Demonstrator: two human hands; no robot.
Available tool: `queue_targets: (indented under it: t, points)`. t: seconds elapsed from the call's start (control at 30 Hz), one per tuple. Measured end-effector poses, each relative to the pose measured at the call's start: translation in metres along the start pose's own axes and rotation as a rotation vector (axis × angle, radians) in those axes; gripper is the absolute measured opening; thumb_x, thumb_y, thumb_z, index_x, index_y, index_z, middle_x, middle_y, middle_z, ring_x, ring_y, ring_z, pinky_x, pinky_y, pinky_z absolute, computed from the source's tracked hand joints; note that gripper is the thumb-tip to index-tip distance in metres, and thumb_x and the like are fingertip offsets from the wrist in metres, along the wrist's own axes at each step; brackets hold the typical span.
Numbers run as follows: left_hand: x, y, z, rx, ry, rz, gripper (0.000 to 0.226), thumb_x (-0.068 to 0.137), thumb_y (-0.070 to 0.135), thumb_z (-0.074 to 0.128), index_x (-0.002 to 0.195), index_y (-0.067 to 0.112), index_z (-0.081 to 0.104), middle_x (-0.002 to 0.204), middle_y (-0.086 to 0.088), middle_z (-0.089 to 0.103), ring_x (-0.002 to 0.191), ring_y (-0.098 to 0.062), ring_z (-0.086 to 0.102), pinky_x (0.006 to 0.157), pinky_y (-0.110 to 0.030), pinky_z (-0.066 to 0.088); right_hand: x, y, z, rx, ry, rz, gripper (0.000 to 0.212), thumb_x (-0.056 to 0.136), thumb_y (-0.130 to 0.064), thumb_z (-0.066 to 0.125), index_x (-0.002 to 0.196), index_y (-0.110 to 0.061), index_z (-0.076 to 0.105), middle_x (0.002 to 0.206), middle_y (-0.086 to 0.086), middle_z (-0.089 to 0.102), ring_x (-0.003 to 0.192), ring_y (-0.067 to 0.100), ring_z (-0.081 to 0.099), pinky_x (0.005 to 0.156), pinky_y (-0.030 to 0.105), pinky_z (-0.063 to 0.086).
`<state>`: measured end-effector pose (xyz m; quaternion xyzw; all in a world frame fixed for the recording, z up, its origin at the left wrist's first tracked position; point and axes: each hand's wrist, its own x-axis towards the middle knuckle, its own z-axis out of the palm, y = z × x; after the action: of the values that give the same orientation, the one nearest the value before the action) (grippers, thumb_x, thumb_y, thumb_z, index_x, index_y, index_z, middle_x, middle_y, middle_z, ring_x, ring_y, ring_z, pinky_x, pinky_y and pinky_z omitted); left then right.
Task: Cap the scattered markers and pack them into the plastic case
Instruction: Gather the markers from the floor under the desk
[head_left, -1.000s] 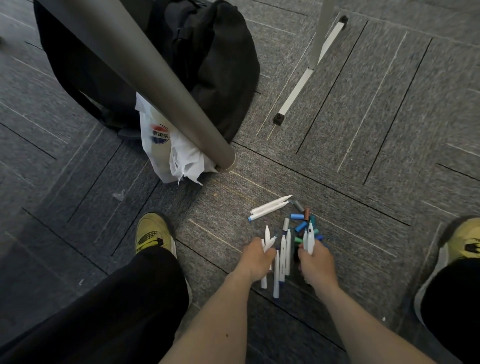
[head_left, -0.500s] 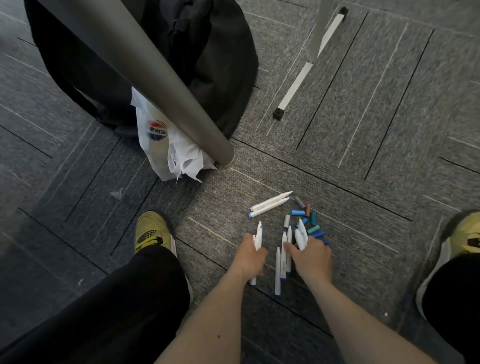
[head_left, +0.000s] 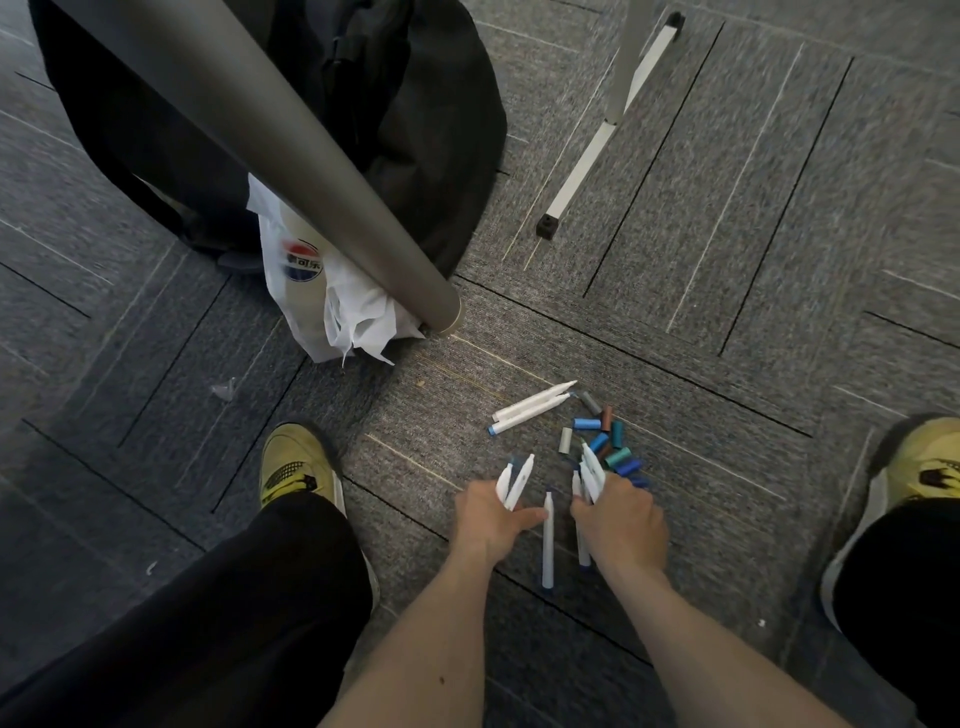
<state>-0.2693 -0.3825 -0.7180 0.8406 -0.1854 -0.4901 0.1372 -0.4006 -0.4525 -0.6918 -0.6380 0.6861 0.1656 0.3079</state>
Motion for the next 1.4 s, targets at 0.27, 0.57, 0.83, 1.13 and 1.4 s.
queue_targets:
  t: [0.27, 0.57, 0.83, 1.13, 1.4]
  points:
    - [-0.008, 0.014, 0.010, 0.104, -0.009, -0.083, 0.058, 0.057, 0.046, 0.092, 0.061, 0.013, 0.045, 0.064, 0.000, 0.048, 0.051, -0.012, 0.038, 0.038, -0.023, 0.028, 0.002, 0.017, -0.004, -0.064, -0.018, -0.029, 0.038, 0.090, -0.047, 0.063, 0.107, -0.013, 0.061, 0.106, 0.008, 0.066, 0.097, 0.030, 0.065, 0.072, 0.035, 0.048]
    - [-0.008, 0.017, 0.015, 0.225, -0.056, -0.036, 0.031, 0.068, 0.031, 0.082, 0.074, 0.007, 0.063, 0.079, -0.011, 0.066, 0.065, -0.023, 0.062, 0.054, -0.033, 0.050, 0.005, 0.024, -0.006, -0.078, -0.054, -0.047, 0.033, 0.088, -0.042, 0.066, 0.108, -0.015, 0.064, 0.106, 0.004, 0.062, 0.097, 0.027, 0.065, 0.071, 0.033, 0.045]
    - [-0.008, 0.025, -0.002, 0.104, 0.064, 0.047, 0.024, 0.090, 0.030, 0.058, 0.076, 0.011, 0.057, 0.073, -0.005, 0.056, 0.055, -0.014, 0.045, 0.051, -0.029, 0.039, 0.004, 0.023, -0.006, -0.102, -0.067, -0.083, 0.033, 0.089, -0.045, 0.063, 0.104, -0.016, 0.064, 0.093, 0.000, 0.047, 0.093, 0.026, 0.063, 0.072, 0.035, 0.046]
    - [0.008, 0.050, -0.018, 0.044, 0.174, 0.139, 0.013, 0.099, 0.019, 0.050, 0.110, 0.019, 0.044, 0.085, -0.007, 0.058, 0.068, -0.020, 0.059, 0.056, -0.039, 0.054, 0.012, 0.015, -0.015, 0.166, -0.067, -0.072, 0.025, 0.088, -0.037, 0.059, 0.080, -0.016, 0.049, 0.080, 0.003, 0.056, 0.070, 0.022, 0.052, 0.055, 0.032, 0.032]
    - [0.020, 0.076, -0.023, 0.197, 0.224, 0.169, 0.046, 0.093, 0.030, 0.065, 0.132, 0.015, 0.045, 0.088, 0.001, 0.057, 0.067, -0.007, 0.049, 0.062, -0.024, 0.041, 0.030, 0.014, -0.025, 0.369, -0.106, -0.063, 0.023, 0.081, -0.027, 0.066, 0.072, -0.011, 0.053, 0.071, 0.003, 0.053, 0.060, 0.017, 0.045, 0.050, 0.033, 0.031]
